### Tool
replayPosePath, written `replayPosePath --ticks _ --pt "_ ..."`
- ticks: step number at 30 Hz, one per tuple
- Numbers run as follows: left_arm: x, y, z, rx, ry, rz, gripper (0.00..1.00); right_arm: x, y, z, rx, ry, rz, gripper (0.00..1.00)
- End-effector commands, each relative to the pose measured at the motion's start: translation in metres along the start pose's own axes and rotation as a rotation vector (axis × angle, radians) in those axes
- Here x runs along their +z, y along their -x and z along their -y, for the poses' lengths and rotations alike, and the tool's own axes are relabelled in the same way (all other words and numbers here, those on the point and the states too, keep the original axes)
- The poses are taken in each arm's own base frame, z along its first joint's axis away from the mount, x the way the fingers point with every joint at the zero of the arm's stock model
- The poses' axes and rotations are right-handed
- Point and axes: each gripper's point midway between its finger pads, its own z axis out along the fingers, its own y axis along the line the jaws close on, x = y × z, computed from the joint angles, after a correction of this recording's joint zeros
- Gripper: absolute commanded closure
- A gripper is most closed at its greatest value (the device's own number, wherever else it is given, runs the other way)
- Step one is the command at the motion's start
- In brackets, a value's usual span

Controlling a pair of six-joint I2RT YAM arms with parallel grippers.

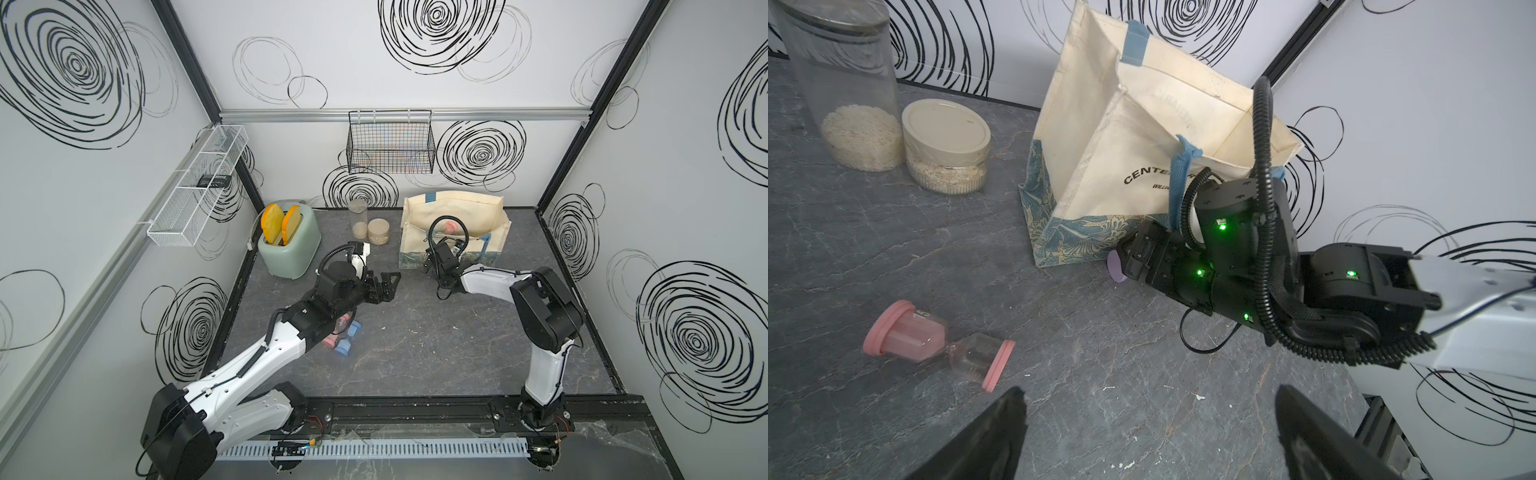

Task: Put the hourglass into the canvas bag
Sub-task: Adjust the hourglass at the center of the board, then pick up the hourglass from the center of the board.

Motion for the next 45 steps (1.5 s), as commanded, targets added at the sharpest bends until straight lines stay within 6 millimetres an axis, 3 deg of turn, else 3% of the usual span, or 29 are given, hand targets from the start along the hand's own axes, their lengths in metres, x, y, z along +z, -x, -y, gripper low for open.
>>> replayPosePath --ticks 1,6,19,32,45 --pt "0.000 0.013 0.007 -0.009 -0.022 0.050 0.04 0.004 -0.018 0.037 -0.036 -0.106 -0.047 0.04" --pt "0.000 0.013 0.007 -0.011 -0.025 0.050 0.04 -0.012 -0.018 0.039 -0.054 -0.083 -0.037 0.04" --pt "-0.006 0.014 0.004 -0.009 -0.014 0.053 0.04 -0.022 -0.041 0.064 -0.040 -0.094 -0.112 0.09" --pt "-0.005 0.013 0.003 -0.016 -0.015 0.053 0.04 -0.045 -0.062 0.088 -0.017 -0.011 -0.196 0.21" --pt "-0.004 0.012 0.003 -0.017 -0.013 0.049 0.04 -0.042 -0.055 0.091 -0.022 0.049 -0.201 0.35"
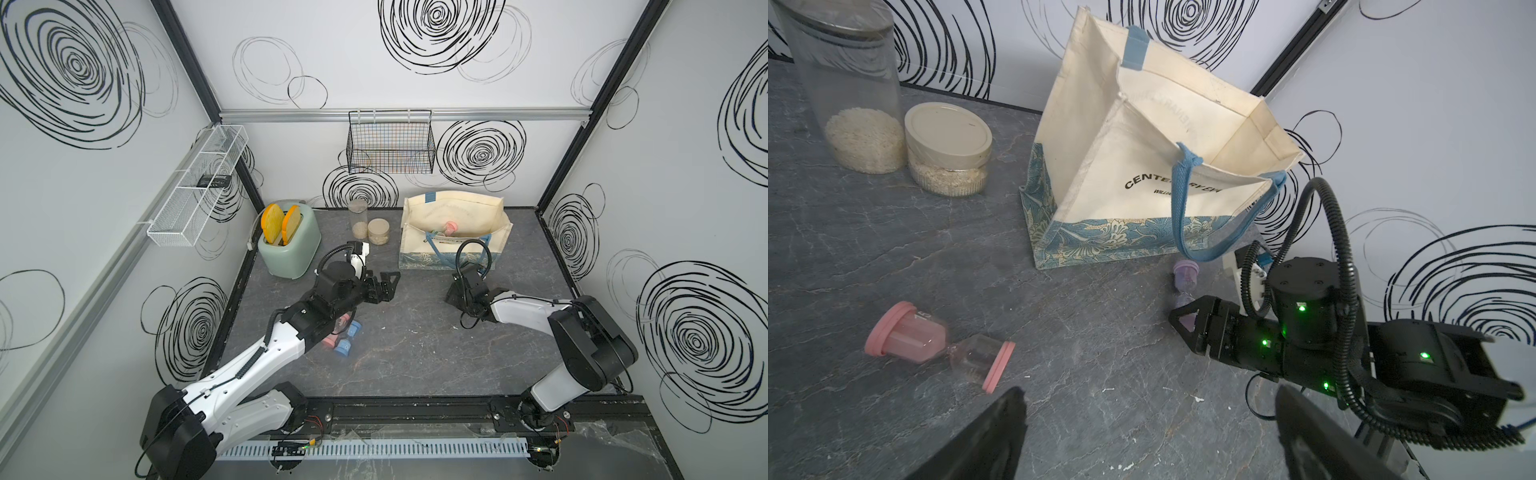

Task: Put the hourglass into the canvas bag
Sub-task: Pick up the hourglass from the center of the board.

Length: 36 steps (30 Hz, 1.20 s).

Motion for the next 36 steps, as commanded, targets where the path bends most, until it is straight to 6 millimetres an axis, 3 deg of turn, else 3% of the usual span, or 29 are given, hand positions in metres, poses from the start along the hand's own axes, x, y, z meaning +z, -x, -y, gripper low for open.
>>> replayPosePath --ticks 1,8,18,36 --pt "-0.002 0.010 0.003 -0.011 -0.015 0.042 0.04 0.005 -0.006 0.012 0.008 0.002 -0.048 0.36" --pt "-0.001 0.010 0.005 -0.013 -0.021 0.039 0.04 0.014 -0.016 0.028 -0.023 -0.071 -0.067 0.41" --pt "-0.002 0.011 0.005 -0.012 -0.019 0.042 0.04 0.013 -0.024 0.034 -0.048 -0.114 -0.075 0.49" --pt "-0.005 0.014 0.011 -0.015 -0.039 0.043 0.04 -0.022 0.009 0.016 -0.003 0.040 -0.009 0.65"
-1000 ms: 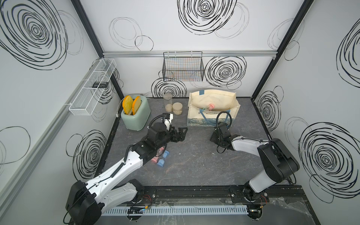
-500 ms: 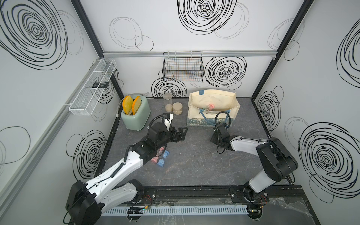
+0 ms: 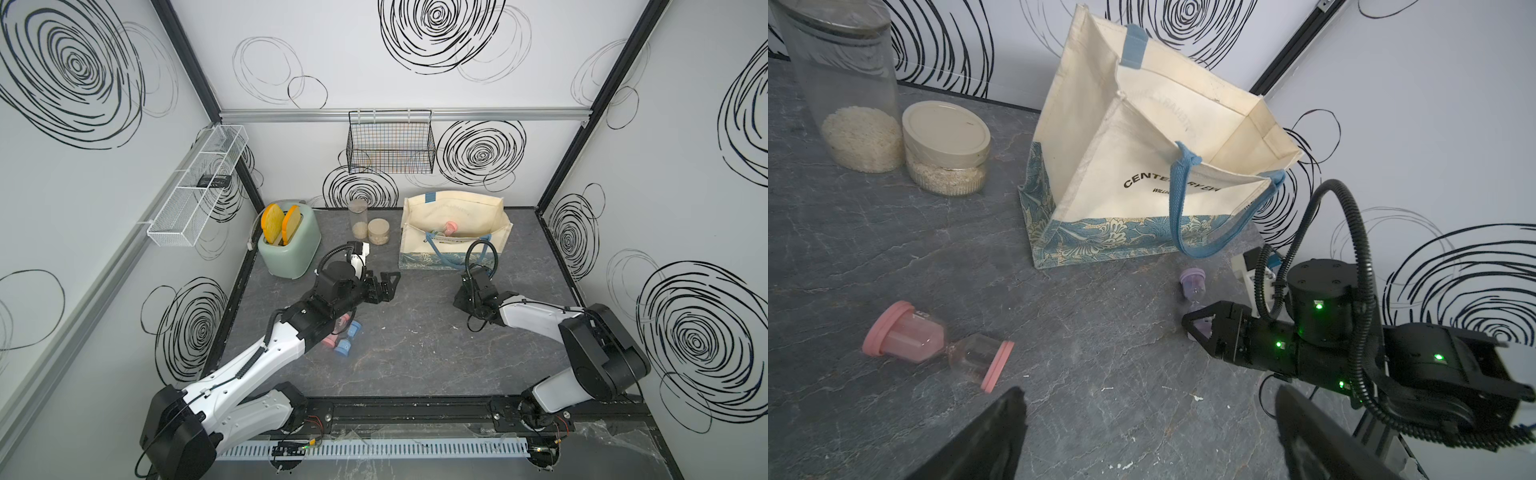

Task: Put the hourglass into the canvas bag
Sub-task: Pick up the hourglass from the center of the board, then place the hourglass in the canvas bag.

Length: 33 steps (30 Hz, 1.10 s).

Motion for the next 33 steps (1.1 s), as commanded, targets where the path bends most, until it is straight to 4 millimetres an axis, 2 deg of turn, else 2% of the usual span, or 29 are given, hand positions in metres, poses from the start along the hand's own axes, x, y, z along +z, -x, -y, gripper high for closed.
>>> replayPosePath --ticks 1,8,16,21,25,30,33 --pt "-0.005 0.016 0.011 -0.016 -0.036 0.045 0.04 -0.012 0.007 0.000 0.007 0.022 0.007 0.66" --pt "-0.005 0.018 0.019 -0.011 -0.052 0.043 0.04 -0.039 0.022 0.005 0.037 0.069 0.048 0.69" --pt "-0.007 0.021 0.030 0.025 -0.063 0.048 0.04 -0.097 0.062 -0.006 -0.038 0.108 0.191 0.71" --pt "-0.006 0.026 0.040 0.049 -0.081 0.057 0.04 -0.142 0.094 -0.030 -0.087 0.183 0.300 0.72" --pt "-0.004 0.032 0.048 0.060 -0.095 0.064 0.04 -0.164 0.119 -0.056 -0.144 0.219 0.330 0.72" --pt "-0.005 0.043 0.056 0.065 -0.105 0.085 0.04 -0.172 0.152 -0.095 -0.219 0.292 0.373 0.72" --pt "-0.006 0.049 0.057 0.071 -0.096 0.100 0.04 -0.163 0.171 -0.116 -0.265 0.319 0.371 0.72"
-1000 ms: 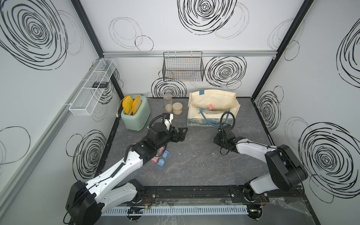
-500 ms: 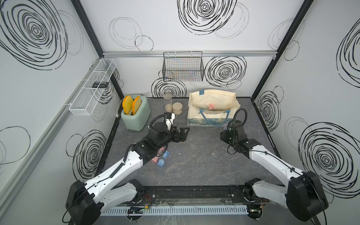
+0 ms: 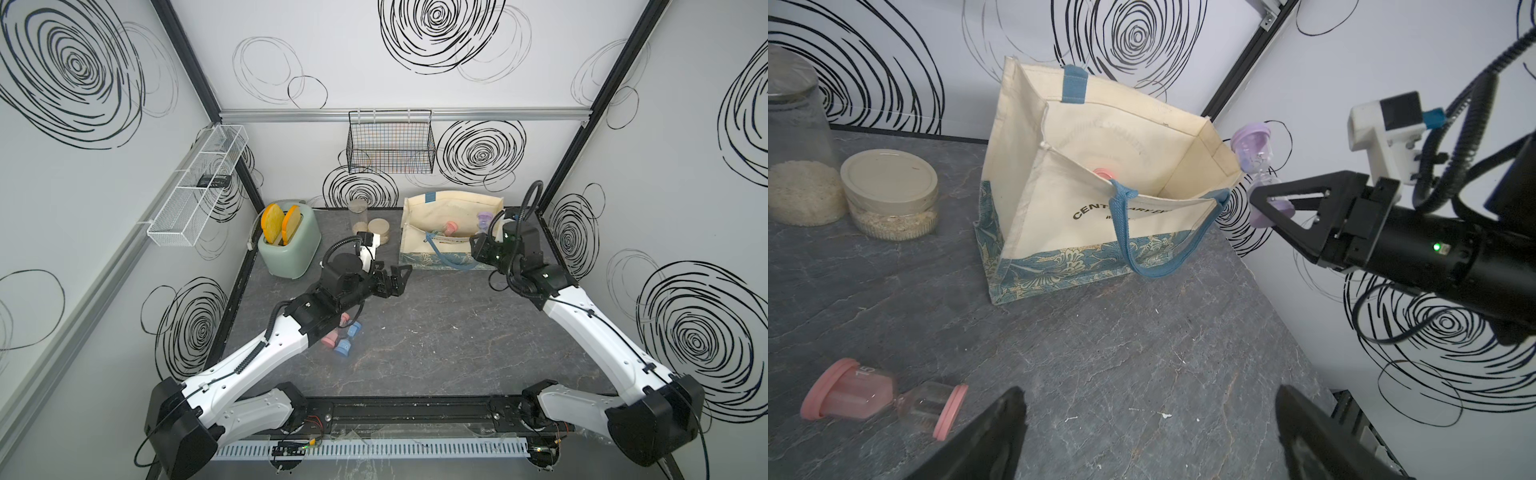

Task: Put the hourglass into the canvas bag
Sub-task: Place the hourglass in the canvas bag.

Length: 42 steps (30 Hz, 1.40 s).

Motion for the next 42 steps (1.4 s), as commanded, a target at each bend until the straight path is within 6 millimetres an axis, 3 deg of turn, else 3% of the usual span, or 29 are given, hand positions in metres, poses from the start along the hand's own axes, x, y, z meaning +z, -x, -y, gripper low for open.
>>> replayPosePath --ticks 1,4,12,18,23,28,33,42 --pt "-0.004 0.026 0.010 0.019 -0.005 0.071 0.04 0.021 0.018 -0.018 -0.077 0.076 -0.005 0.71" --pt "-0.005 0.032 0.010 0.026 0.001 0.080 0.04 0.049 0.027 -0.026 -0.118 0.103 -0.034 0.72" --pt "-0.007 0.041 -0.001 0.020 0.033 0.102 0.04 0.111 0.038 -0.016 -0.173 0.082 -0.100 0.71" --pt "-0.006 0.037 -0.013 0.007 0.057 0.094 0.04 0.154 0.017 0.001 -0.177 0.031 -0.190 0.71" --pt "-0.007 0.035 -0.018 -0.007 0.064 0.092 0.04 0.172 -0.008 0.018 -0.165 -0.001 -0.237 0.69" --pt "-0.005 0.032 -0.021 -0.011 0.068 0.084 0.04 0.183 -0.027 0.037 -0.159 -0.057 -0.295 0.65" --pt "-0.005 0.031 -0.022 -0.017 0.064 0.082 0.04 0.185 -0.033 0.046 -0.151 -0.101 -0.347 0.52" --pt "-0.010 0.035 -0.020 -0.020 0.056 0.091 0.04 0.157 -0.002 0.028 -0.146 -0.063 -0.269 0.31"
